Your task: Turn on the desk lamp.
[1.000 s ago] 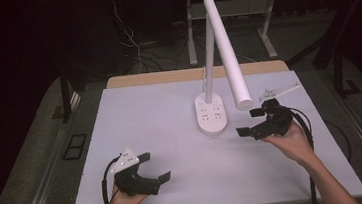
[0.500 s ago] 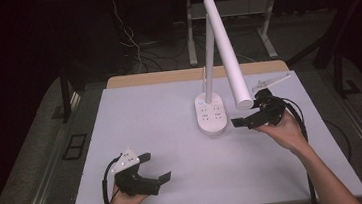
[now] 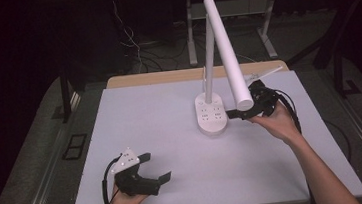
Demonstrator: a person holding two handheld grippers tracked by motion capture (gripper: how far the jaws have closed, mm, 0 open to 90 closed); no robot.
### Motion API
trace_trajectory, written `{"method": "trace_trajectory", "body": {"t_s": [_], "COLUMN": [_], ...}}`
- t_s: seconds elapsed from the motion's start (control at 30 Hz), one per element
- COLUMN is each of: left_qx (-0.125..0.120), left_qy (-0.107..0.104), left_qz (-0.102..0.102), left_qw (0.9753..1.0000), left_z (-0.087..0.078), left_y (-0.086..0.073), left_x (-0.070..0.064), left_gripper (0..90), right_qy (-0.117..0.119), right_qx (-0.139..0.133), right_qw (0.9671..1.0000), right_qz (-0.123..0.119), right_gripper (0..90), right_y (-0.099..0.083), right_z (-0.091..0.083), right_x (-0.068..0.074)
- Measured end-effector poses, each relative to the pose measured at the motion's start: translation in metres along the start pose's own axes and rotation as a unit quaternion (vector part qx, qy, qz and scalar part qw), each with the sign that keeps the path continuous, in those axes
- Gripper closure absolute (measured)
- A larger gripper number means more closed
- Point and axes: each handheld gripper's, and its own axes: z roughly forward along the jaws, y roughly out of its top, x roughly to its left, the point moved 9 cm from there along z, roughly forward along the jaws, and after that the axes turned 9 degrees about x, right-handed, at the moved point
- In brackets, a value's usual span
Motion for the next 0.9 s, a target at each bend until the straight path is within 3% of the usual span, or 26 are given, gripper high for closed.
{"method": "trace_trajectory", "body": {"t_s": [0.6,0.63,0.8,0.9], "left_qx": [-0.004,-0.004,-0.003,-0.004], "left_qy": [-0.001,-0.002,-0.002,-0.003], "left_qz": [-0.002,-0.001,0.001,0.001], "left_qw": [1.0000,1.0000,1.0000,1.0000], "left_z": [0.000,0.000,0.000,0.000], "left_y": [0.001,0.001,0.001,0.001], "left_x": [0.000,0.000,0.000,0.000], "left_gripper": [0.0,0.0,0.0,0.0], "right_qy": [-0.008,-0.008,-0.012,-0.008], "right_qx": [0.000,-0.005,-0.012,-0.018], "right_qw": [0.9999,0.9999,0.9998,0.9998], "right_qz": [0.011,0.005,0.008,0.006], "right_gripper": [0.7,7.4,7.8,15.7], "right_y": [0.023,0.025,0.031,0.033], "right_z": [0.017,0.018,0.024,0.026], "right_x": [-0.016,-0.018,-0.024,-0.028]}}
